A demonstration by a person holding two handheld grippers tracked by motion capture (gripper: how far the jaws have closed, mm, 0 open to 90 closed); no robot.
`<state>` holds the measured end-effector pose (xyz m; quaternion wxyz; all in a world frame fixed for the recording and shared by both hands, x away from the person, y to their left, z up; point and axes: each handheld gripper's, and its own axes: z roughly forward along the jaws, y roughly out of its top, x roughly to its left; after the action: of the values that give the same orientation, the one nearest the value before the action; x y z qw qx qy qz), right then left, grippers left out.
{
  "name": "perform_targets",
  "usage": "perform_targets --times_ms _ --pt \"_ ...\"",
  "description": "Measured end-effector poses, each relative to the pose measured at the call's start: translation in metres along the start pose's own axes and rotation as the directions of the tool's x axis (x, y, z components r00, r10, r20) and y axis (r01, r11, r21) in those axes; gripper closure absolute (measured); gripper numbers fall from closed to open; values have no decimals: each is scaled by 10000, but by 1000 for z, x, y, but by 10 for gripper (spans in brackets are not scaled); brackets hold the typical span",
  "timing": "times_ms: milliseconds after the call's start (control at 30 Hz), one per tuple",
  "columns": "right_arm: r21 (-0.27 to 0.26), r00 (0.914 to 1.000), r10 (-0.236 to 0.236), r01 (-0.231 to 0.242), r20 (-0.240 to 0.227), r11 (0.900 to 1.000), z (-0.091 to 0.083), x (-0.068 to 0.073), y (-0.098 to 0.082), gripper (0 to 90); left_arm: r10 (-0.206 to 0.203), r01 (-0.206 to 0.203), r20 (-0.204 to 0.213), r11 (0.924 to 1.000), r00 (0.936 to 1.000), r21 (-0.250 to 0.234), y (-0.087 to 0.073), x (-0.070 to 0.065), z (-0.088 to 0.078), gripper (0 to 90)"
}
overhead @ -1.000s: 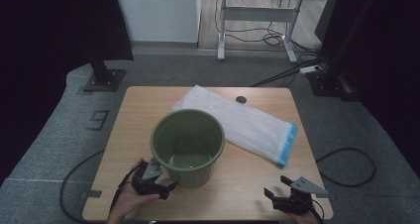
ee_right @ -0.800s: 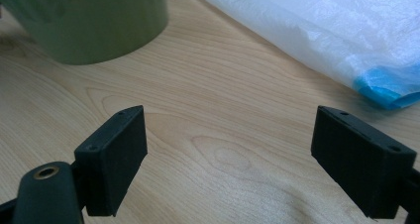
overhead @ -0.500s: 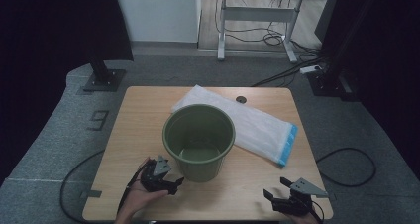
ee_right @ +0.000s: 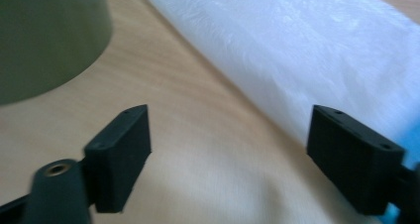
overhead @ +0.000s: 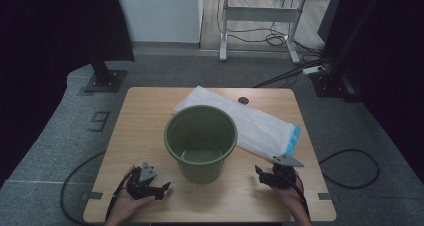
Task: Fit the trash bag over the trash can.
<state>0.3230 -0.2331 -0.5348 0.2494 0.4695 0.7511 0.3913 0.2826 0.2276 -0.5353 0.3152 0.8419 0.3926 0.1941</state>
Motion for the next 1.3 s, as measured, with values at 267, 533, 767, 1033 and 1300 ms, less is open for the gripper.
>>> perform_targets --times_ms 267,533,767,1033,1300 --pt "1038 9985 -529 512 128 9933 69 10 33 374 -409 410 -117 9991 9991 66 -14 12 0 135" --pt "1271 9977 100 -185 671 9917 71 -3 34 781 -942 943 -220 9955 9953 50 -17 19 -1 136" --pt "1253 9986 -202 139 492 9920 47 -2 20 890 -1268 1270 -157 9918 9918 134 -20 21 -3 137" --pt "919 9985 -363 324 410 9952 -20 -5 -34 890 -1489 1492 -186 9886 9887 177 -24 23 -7 139" --pt "872 9980 -298 248 561 9959 -69 -9 -59 824 -1562 1566 -205 9875 9875 172 -25 22 -7 138"
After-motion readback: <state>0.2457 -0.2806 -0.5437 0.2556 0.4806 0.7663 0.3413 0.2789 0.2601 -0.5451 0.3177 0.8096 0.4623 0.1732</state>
